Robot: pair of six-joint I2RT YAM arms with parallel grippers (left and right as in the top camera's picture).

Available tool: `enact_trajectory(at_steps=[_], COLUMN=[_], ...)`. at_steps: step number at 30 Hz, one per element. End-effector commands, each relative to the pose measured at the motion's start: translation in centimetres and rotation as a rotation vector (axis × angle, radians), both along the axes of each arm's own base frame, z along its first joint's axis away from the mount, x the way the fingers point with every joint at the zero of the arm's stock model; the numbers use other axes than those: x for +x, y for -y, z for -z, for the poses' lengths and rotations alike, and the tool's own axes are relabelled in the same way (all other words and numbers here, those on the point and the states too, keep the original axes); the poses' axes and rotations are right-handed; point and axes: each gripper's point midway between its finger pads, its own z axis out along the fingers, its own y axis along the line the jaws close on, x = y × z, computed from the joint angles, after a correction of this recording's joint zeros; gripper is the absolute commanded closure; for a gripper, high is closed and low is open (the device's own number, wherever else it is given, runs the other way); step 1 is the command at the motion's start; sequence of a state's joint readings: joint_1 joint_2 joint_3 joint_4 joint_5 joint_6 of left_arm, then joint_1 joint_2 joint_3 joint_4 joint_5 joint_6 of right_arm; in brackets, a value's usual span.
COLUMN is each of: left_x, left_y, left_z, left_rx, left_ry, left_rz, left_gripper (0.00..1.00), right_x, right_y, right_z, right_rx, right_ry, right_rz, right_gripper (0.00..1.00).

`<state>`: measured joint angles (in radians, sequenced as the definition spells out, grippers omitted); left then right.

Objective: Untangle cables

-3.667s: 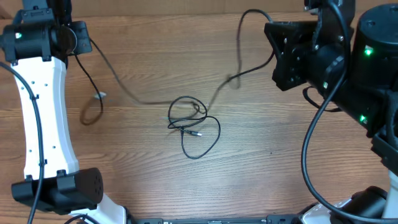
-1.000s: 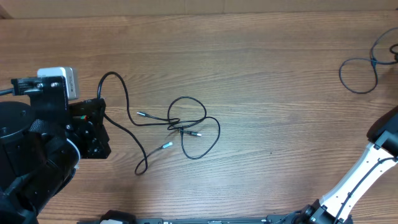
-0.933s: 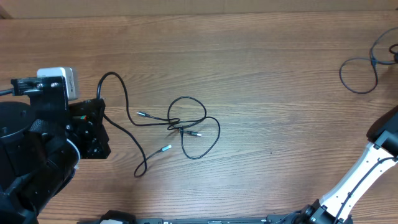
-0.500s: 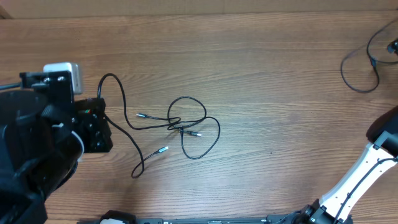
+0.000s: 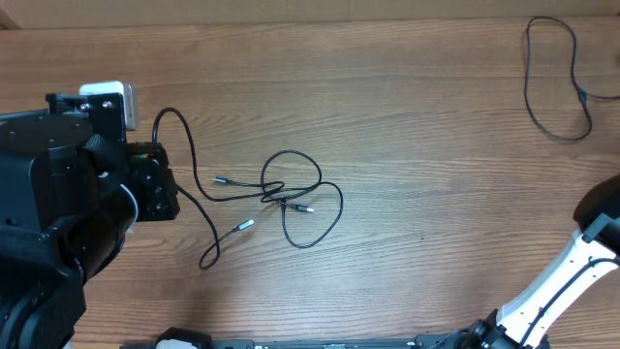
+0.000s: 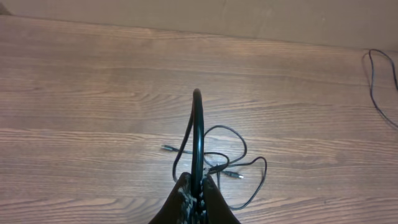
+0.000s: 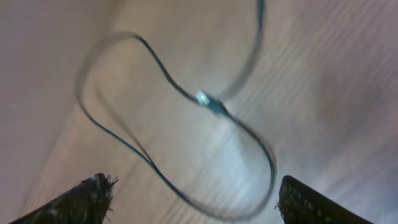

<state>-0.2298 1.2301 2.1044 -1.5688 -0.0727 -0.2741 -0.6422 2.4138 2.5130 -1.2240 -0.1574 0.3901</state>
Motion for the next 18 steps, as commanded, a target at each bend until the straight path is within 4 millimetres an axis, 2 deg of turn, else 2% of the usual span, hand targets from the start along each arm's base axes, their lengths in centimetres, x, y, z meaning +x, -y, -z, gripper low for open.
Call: enact_trajectory(at_steps=[1, 2, 3, 5, 7, 9, 13, 16, 18], left_x=[0.0, 0.0, 0.1, 0.1, 0.2, 0.2, 0.1, 0.1, 0.0], left_y=[-0.5, -0.5, -0.5, -0.5, -0.5, -0.5, -0.5, -0.6, -0.6], left_z=[-0.3, -0.3, -0.3, -0.3, -0.3, -0.3, -0.3, -0.3, -0.2], left_rx=[0.041, 0.041, 0.040, 0.044, 0.049, 0.056, 0.065, 0.068, 0.072], left_ry=[0.017, 0.018, 0.020, 0.020, 0.021, 0.021, 0.023, 0.020, 0.019], left_rz=[-0.004, -0.004, -0.005, -0.007, -0.005, 0.002, 0.009, 0.011, 0.014], left_gripper=[0.96, 0.96, 0.96, 0.96, 0.96, 0.96, 0.96, 0.96, 0.96], right_x=[-1.9, -2.3, -2.5, -2.5, -2.1, -1.1, -0.1, 0.3, 0.6], right_y=[-2.3, -3.5, -4.6, -6.9, -8.4, -10.2, -12.1, -13.9, -15.9], right_z=[3.1, 3.7, 4.1, 4.7, 5.2, 5.7, 7.0, 8.6, 10.7], right_rx=[0.185, 0.244, 0.292, 0.368, 0.366, 0.316, 0.126, 0.040, 0.041], right_ry=[-0.092, -0.118, -0.135, -0.154, -0.173, -0.193, -0.277, -0.342, -0.361], right_rz=[0.117, 0.133, 0.134, 0.104, 0.043, -0.059, -0.211, -0.293, -0.342], right_gripper=[0.25, 0.34, 0.39, 0.40, 0.39, 0.39, 0.36, 0.34, 0.36])
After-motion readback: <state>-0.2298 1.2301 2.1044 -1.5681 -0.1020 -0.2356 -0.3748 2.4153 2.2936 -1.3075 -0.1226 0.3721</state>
